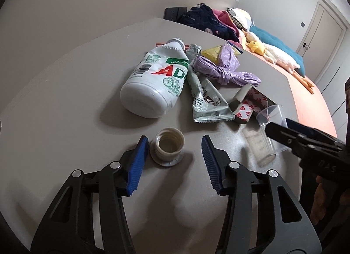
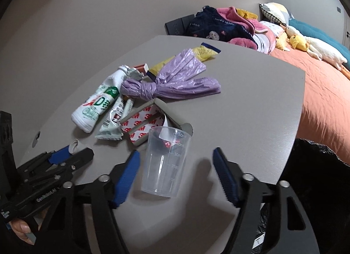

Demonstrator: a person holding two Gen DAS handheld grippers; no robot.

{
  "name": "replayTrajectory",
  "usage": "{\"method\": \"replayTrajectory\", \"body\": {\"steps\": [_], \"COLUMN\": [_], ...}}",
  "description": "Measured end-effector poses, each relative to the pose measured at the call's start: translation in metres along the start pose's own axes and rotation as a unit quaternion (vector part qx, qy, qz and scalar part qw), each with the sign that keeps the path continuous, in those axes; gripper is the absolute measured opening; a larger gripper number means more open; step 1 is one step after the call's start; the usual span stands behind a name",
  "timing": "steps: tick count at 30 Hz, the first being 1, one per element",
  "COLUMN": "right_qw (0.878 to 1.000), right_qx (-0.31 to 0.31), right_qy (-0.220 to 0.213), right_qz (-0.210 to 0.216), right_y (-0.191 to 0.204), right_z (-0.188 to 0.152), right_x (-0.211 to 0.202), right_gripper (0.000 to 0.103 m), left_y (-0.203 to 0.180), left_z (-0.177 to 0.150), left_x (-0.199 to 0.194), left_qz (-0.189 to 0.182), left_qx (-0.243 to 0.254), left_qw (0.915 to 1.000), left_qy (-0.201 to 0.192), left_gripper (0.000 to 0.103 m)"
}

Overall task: Collect trash
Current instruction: 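Grasp the small cream cup with the left tool while the right tool grasps the clear measuring cup, then carry the cream cup and measuring cup toward the black trash bin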

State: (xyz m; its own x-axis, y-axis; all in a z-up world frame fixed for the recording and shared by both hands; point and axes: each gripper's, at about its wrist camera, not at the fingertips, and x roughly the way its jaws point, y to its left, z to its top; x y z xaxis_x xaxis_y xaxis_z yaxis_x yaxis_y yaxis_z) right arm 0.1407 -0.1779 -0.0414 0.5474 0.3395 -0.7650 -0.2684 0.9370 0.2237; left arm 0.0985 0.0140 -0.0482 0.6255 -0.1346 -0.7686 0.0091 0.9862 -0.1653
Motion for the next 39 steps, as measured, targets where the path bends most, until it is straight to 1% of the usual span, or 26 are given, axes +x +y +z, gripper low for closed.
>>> {"method": "replayTrajectory", "body": {"steps": [1, 2, 3, 4, 5, 12, 20, 39], "right_qw": [1.000, 1.000, 1.000, 1.000, 1.000, 0.999, 0.999, 0.996], "right_qx": [0.001, -0.003, -0.005, -0.004, -0.001, 0.000, 0.002, -0.003], "right_qy": [0.004, -0.001, 0.002, 0.003, 0.002, 0.001, -0.018, -0.067], "right_qz": [0.004, 0.001, 0.005, 0.012, 0.016, 0.033, 0.046, 0.053], "right_y": [-0.001, -0.001, -0.001, -0.001, -0.002, 0.000, 0.000, -0.005], "right_z": [0.000, -0.001, -0.001, -0.002, -0.003, -0.006, -0.007, -0.017], "right_x": [0.002, 0.002, 0.002, 0.002, 0.002, -0.004, -0.027, -0.093], "right_gripper": [0.056, 0.046, 0.040, 0.040, 0.040, 0.039, 0.039, 0.039], "left_y": [0.000, 0.000, 0.000, 0.000, 0.001, 0.001, -0.006, -0.049], "left_z": [0.000, 0.001, 0.001, 0.001, 0.001, -0.002, -0.005, -0.011], "left_x": [0.000, 0.000, 0.001, 0.001, 0.001, -0.005, -0.026, -0.065], "left_qz": [0.001, 0.002, 0.004, 0.001, -0.002, 0.000, -0.010, -0.033], "left_qx": [0.001, 0.002, 0.003, 0.003, 0.003, -0.007, -0.012, 0.013], "left_qw": [1.0000, 1.0000, 1.0000, 1.0000, 1.0000, 0.9999, 0.9995, 0.9977], "left_qy": [0.000, -0.001, -0.001, -0.001, -0.001, -0.009, -0.026, -0.057], "left_gripper": [0.049, 0.046, 0.040, 0.037, 0.030, 0.030, 0.030, 0.030]}}
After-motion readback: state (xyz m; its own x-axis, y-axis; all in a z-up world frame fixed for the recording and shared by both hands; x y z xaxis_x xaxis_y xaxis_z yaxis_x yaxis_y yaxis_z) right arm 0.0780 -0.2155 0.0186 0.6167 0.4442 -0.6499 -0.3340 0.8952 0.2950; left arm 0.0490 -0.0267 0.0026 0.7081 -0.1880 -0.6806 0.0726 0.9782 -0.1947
